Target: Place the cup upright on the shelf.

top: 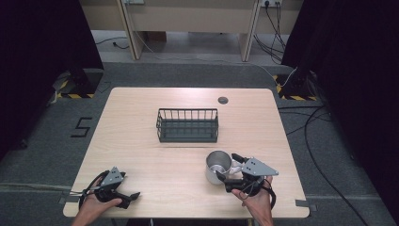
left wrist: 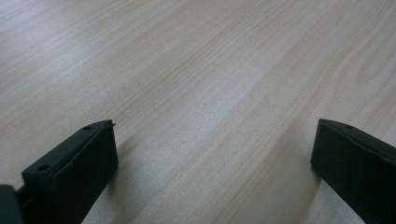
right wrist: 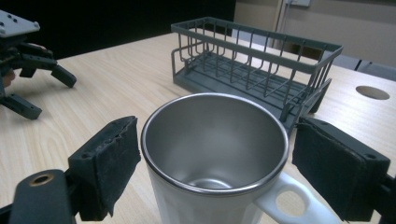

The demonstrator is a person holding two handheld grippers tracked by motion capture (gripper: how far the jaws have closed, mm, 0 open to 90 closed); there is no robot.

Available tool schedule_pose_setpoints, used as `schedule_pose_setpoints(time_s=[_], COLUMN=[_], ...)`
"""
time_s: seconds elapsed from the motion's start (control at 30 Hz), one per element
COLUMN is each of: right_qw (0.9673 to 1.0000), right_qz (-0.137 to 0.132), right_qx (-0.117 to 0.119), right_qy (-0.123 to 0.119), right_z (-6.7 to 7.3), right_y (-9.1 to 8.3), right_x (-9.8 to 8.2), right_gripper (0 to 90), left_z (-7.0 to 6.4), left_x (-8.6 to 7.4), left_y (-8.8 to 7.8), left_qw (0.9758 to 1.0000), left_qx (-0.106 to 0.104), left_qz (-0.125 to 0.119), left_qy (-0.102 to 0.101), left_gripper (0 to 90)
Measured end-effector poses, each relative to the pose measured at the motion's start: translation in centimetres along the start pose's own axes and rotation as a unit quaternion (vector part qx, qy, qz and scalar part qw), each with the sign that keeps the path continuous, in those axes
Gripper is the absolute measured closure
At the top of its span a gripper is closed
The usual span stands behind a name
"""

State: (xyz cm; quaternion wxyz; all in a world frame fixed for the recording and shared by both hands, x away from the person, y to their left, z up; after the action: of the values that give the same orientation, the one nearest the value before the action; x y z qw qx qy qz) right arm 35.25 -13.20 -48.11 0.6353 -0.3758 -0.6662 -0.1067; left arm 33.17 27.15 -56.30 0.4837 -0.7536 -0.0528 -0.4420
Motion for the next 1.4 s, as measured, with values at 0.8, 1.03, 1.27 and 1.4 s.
schedule_pose_setpoints(time_s=[0.8, 1.03, 1.27, 1.4], right_qw=[1.0, 1.0, 1.0, 0.9999], right_qz=[0.003, 0.003, 0.003, -0.003], right_qx=[0.006, 0.004, -0.006, -0.009], right_qy=[0.004, 0.002, -0.001, -0.006], right_z=[-0.2, -0.1, -0.2, -0.2], right_y=[3.7, 3.8, 3.8, 3.4], right_x=[-0.1, -0.1, 0.1, 1.0], right_gripper=[4.4, 5.4, 5.9, 6.0], left_z=[0.0, 0.0, 0.0, 0.0], left_x=[0.0, 0.0, 0.0, 0.0], left_y=[0.0, 0.0, 0.0, 0.0], left_qw=[1.0, 1.0, 1.0, 1.0], left_qx=[0.0, 0.0, 0.0, 0.0], left_qz=[0.0, 0.0, 0.0, -0.001], left_qy=[0.0, 0.0, 0.0, 0.0], left_gripper=[0.0, 0.0, 0.0, 0.0])
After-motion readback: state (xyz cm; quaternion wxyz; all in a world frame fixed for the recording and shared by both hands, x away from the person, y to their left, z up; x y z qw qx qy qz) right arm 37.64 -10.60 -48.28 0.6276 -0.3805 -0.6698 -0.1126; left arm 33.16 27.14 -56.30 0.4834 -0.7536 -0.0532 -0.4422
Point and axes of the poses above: each handheld gripper's, and its own axes: y roughly forward along the jaws, x roughly out of its top, z roughly to its left, the point moved 5 cm from there along y, roughly forward along the jaws, and after that the axes turned 10 degrees about -y, right-handed, at the moved point
